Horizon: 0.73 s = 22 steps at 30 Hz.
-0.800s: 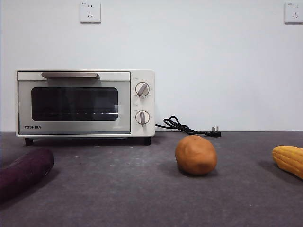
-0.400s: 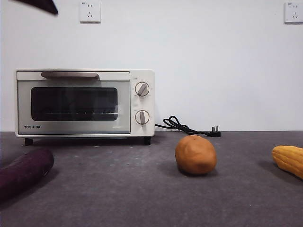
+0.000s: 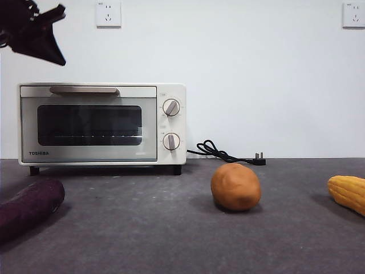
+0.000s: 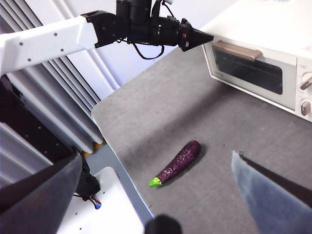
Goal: Take the eggplant from the table,put the eggplant in the oven
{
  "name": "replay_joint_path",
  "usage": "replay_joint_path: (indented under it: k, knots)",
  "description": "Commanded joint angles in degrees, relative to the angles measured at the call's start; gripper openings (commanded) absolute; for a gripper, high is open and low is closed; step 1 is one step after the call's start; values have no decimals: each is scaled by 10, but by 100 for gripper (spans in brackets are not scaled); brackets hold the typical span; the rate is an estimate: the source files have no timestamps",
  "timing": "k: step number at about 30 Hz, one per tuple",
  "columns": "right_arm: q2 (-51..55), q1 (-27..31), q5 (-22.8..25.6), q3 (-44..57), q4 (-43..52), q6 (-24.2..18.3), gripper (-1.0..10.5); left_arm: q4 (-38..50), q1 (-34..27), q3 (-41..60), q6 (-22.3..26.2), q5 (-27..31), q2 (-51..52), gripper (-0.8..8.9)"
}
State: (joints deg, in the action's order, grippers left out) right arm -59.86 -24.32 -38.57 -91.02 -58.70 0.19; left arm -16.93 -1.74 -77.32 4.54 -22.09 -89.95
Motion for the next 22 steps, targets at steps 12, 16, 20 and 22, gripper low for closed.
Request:
replay_joint_path:
  k: [12, 16, 20, 22]
  knots:
    - [-21, -1, 0, -3, -1, -3, 572, 62, -14, -2, 3, -10, -57, -6]
    - [-22, -1, 0, -3, -7, -3, 571, 76, -14, -2, 4, -10, -58, -6]
    - [-23, -1, 0, -3, -11, -3, 571, 88, -14, -2, 4, -9, -58, -6]
    - [-23, -1, 0, -3, -12, -3, 571, 90, -14, -2, 4, -9, -58, -6]
